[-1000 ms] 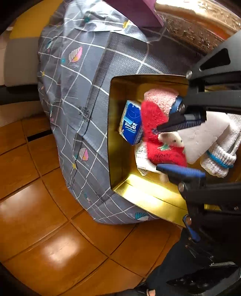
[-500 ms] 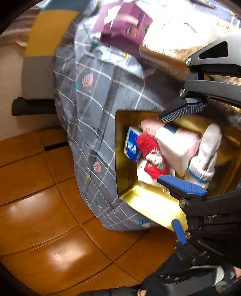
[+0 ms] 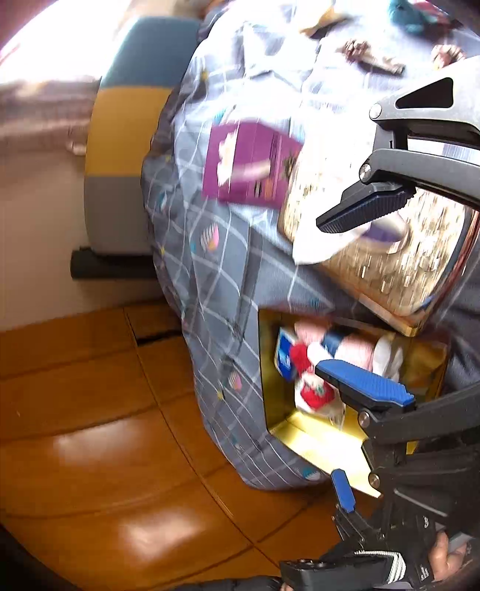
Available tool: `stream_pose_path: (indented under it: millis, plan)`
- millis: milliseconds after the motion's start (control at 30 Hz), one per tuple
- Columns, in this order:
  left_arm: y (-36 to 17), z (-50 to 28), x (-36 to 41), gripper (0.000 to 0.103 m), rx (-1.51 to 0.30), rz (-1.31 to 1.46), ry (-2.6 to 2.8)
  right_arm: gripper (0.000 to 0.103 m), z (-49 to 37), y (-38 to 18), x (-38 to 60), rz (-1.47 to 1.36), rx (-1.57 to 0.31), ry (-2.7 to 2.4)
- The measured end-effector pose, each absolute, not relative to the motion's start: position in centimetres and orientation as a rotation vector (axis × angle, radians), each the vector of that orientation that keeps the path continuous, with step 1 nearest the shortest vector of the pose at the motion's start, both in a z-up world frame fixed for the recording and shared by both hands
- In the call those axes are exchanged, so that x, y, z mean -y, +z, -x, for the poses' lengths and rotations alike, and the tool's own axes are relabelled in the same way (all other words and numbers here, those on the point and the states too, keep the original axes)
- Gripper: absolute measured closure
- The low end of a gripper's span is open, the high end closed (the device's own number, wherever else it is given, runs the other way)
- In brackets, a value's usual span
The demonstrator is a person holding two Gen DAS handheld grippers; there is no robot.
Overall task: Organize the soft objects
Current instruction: 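Move both tools back over the remaining items on the bed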
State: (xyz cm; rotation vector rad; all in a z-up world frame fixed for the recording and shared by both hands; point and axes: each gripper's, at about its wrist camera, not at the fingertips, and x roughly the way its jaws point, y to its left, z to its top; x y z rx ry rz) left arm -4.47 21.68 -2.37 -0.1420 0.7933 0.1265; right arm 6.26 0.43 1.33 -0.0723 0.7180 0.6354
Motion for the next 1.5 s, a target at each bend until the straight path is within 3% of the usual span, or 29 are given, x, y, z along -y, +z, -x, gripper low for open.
stream_pose_path:
  millis: [667,1067,1500]
  plan:
    - [0.0,3.3,-15.3,0.029,-0.759,0.049,-0.072,0.020,-8.9,0.4,17.9,-0.065,-0.764,0.198]
    - [1.7,2.0,-7.7,0.029,-0.728,-0.083,-0.284,0.020,-9.6,-4.4,33.4,-0.376,-0.858,-0.196]
    - [1.4,0.7,0.0,0.032,-0.750,-0.189,-0.442,0.020,-8.9,-5.1,36.4,-0.594,-0.838,-0.256]
